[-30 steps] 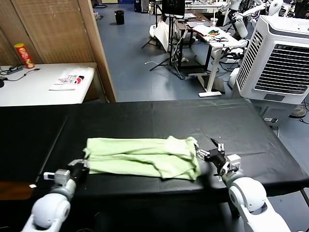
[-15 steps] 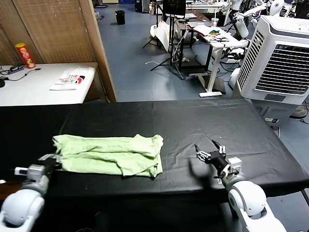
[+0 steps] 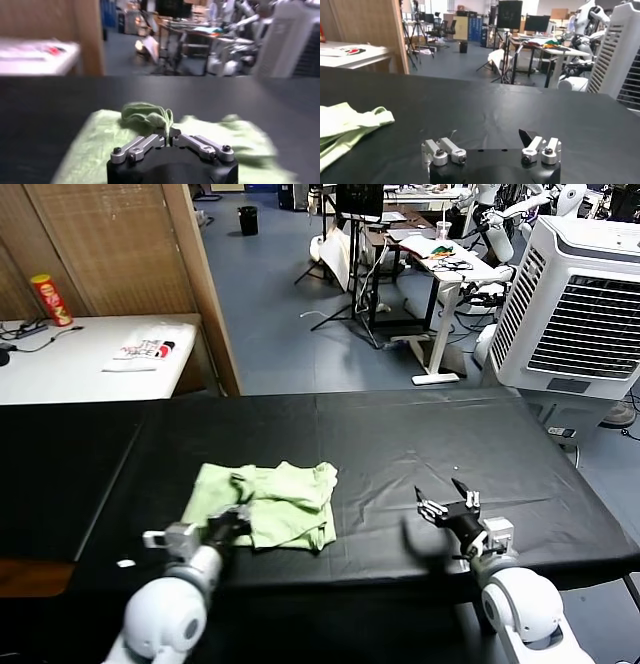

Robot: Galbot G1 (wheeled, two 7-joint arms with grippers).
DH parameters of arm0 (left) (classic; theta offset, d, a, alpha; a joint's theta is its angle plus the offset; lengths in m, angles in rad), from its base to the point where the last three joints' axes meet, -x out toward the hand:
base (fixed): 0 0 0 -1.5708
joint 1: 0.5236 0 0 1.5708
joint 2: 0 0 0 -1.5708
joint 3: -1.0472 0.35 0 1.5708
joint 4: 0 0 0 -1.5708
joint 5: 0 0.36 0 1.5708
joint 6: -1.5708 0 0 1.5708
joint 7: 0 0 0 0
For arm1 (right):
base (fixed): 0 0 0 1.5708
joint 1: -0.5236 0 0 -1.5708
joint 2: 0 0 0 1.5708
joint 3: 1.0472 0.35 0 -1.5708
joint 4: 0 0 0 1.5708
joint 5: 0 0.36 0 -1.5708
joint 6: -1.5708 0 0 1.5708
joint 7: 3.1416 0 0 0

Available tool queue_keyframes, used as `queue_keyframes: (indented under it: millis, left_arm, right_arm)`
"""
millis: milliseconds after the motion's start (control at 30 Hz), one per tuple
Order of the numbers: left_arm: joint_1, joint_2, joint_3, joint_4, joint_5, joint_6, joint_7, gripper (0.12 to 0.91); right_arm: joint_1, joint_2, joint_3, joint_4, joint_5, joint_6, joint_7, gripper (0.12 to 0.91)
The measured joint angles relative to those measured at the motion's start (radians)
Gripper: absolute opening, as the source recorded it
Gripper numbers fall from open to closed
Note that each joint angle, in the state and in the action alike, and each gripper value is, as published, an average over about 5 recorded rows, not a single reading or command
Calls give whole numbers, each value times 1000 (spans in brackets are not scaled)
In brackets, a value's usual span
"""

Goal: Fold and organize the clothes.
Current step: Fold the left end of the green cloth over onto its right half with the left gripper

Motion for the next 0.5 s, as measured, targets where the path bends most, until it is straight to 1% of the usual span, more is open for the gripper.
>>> queue_keyframes:
  millis: [133,267,400,500]
  left_arm:
    - [-46,-47,60,13,3,-1,-5,162]
    - [-78,-79,94,30,11,-9,-1,162]
    - [-90,-105,119,49,33,-18,7,162]
    - [-90,-124,133,66,67,-27,23,162]
  right_arm:
    - [-8,9,0,1,-9,3,-1,798]
    - [-9,19,-4,1,-17,3,-1,798]
    - [-6,28,-12,0,-23,3,-1,798]
    - [-3,31,-19,0,-26,3,-1,798]
